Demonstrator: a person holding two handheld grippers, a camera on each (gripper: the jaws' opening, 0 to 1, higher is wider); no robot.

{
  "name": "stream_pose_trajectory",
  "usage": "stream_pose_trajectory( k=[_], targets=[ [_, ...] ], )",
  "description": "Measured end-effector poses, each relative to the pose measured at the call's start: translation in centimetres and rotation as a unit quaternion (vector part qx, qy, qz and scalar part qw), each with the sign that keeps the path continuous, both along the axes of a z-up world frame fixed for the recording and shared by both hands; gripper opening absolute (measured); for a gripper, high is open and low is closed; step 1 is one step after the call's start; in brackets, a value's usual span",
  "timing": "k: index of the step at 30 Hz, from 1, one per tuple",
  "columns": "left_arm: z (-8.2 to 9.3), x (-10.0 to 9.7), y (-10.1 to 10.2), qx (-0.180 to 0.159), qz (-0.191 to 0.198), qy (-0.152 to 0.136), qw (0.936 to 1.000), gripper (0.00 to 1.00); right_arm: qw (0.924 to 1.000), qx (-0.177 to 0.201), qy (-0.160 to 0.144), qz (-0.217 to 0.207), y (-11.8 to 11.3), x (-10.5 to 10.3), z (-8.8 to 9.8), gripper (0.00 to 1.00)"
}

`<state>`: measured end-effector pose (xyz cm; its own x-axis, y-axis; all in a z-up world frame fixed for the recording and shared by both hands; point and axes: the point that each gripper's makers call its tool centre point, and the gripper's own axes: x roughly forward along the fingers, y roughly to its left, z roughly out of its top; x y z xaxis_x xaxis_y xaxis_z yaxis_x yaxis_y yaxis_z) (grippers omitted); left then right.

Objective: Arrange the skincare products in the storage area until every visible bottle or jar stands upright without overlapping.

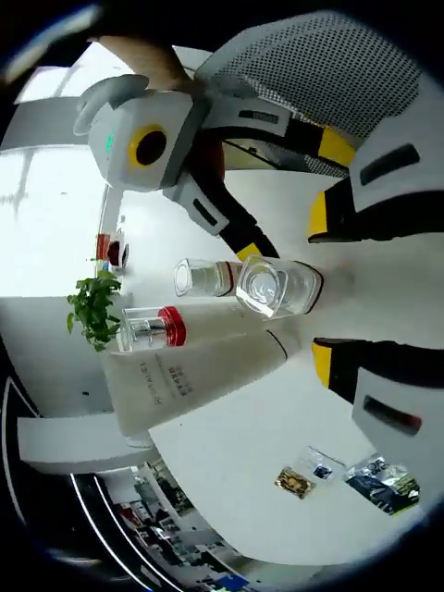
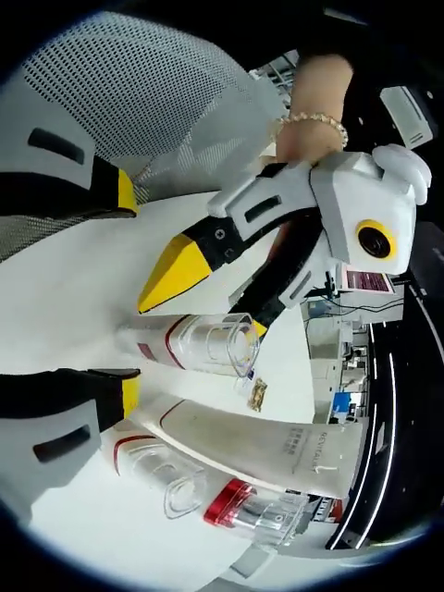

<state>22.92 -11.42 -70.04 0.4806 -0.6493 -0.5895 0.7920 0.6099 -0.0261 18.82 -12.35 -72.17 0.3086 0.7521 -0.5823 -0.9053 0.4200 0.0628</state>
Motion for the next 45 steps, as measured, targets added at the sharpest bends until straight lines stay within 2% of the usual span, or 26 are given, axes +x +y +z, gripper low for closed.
stream_pose_trajectory(
  k=[3,7,9,11,21,24,32,36,39,42,43,45],
  targets=[
    [0.0,0.2,0.3,-0.031,0.099,0.021,0.9944,0.38,1.0,0.001,0.0,-0.003,-0.3,0.0,0.0,0.65],
    [0.3,0.2,-0.5,-0.059,0.159,0.02,0.9853,0.42,1.0,0.005,0.002,-0.008,-0.4,0.0,0.2,0.65],
    [0.1,0.1,-0.9,-0.053,0.164,0.018,0.9849,0.43,1.0,0.004,0.002,-0.007,-0.4,0.0,0.1,0.65],
    [-0.5,0.0,-1.3,-0.04,0.165,0.015,0.9855,0.42,1.0,0.002,0.0,-0.003,-0.3,-0.1,0.1,0.65],
    [-1.7,0.7,-1.4,-0.033,0.164,0.013,0.9858,0.31,1.0,0.001,0.001,-0.003,-0.3,-0.2,0.0,0.65],
    [-1.7,0.8,-1.6,-0.025,0.153,0.005,0.9879,0.25,1.0,0.001,0.001,-0.002,-0.3,-0.1,0.0,0.64],
    [-1.7,0.7,-1.7,-0.022,0.148,0.005,0.9887,0.2,1.0,0.006,-0.003,0.004,0.1,-0.2,0.4,0.64],
    [-1.8,0.5,-1.9,-0.026,0.126,0.011,0.9916,0.19,0.9999,0.004,-0.004,0.009,0.4,-0.3,0.5,0.64],
    [-1.9,0.5,-1.9,-0.027,0.094,0.014,0.9951,0.19,0.9999,0.003,-0.004,0.012,0.5,-0.4,0.5,0.64],
    [-1.8,0.5,-1.9,-0.028,0.076,0.01,0.9967,0.19,0.9999,0.003,-0.003,0.012,0.5,-0.4,0.4,0.64],
    [-1.8,0.4,-2.0,-0.035,0.051,0.015,0.998,0.19,0.9999,0.003,-0.003,0.012,0.4,-0.4,0.4,0.64],
    [-1.7,0.6,-1.9,-0.039,0.027,0.012,0.9988,0.19,0.9999,0.002,-0.002,0.011,0.3,-0.5,0.3,0.64]
  ],
)
